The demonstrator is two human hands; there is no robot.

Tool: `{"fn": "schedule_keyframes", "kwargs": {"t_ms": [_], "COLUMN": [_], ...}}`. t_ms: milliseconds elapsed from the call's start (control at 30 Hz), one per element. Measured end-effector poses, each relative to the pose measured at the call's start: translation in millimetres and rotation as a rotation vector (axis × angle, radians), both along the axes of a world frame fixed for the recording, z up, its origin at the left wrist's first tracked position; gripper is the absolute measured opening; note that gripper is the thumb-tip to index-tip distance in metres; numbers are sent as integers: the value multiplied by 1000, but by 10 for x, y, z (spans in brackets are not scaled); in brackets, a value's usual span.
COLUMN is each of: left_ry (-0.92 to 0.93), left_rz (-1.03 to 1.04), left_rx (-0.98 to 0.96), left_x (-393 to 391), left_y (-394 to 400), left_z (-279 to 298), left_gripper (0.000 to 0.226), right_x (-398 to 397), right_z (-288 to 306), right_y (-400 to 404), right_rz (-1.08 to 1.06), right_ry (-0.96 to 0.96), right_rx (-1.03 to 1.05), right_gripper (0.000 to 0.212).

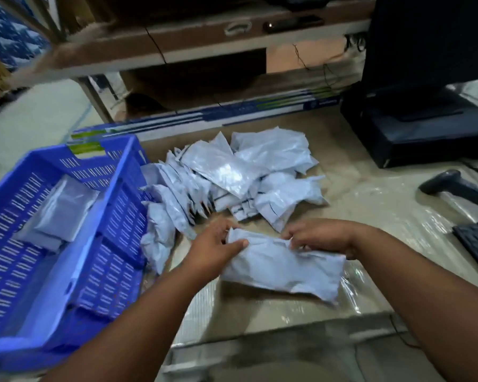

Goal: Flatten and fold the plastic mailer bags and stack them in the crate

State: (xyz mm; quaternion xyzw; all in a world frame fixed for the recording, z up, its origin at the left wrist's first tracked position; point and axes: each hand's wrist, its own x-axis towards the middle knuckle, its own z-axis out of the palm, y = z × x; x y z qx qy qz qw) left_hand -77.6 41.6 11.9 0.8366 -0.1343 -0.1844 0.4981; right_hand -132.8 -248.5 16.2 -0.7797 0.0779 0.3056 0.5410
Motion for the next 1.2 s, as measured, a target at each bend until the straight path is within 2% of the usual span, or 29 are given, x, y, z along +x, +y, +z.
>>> {"fn": "schedule_keyframes", "kwargs": {"t_ms": [33, 100, 233, 333, 433, 500, 567, 633, 667, 767, 833, 967, 1200], "left_ry": [10, 28, 28, 7, -82, -209, -452, -687, -732, -682, -593, -604, -639], "left_rz": [7, 42, 244, 370, 391, 351, 270, 115, 9, -273, -308, -317, -323], "left_rx": [52, 159, 171, 189, 287, 418, 557, 642, 646, 702, 787, 795, 787], "left_x": [-94, -281, -511, -552, -586, -621, -656, -659, -663, -705, -733, -692, -692], "left_y": [-22, -34, -31, -40, -32, -17, 48, 127, 149, 140, 113, 131, 144], "left_z": [-144, -341, -536, -561, -603, -594, -560, -586, -610, -785, -890, -988, -1024], "left_gripper": [25, 16, 12, 24, 43, 51, 54, 59, 63, 74, 74, 71, 71], "right_x": [-55, -135, -201, -162, -58, -33, -80, -157, -192, -292, -340, -392, -514], "right_z": [-16, -69, -179, -215, -300, -358, -405, -420, -418, -385, -388, -636, -1010], "right_y": [-45, -157, -323, -312, -221, -150, -65, 36, 107, 440, 715, 1114, 1065], "right_rz": [35, 98, 185, 129, 4, 7, 27, 27, 28, 72, 194, 421, 420], "right_ry": [49, 117, 9, -157, -304, -343, -381, -488, -577, -888, -998, -902, -745], "right_rx": [-40, -138, -348, -420, -526, -634, -747, -918, -1000, -1006, -969, -927, -906], "right_gripper": [32, 34, 35, 34, 40, 41, 40, 35, 33, 33, 40, 58, 69]}}
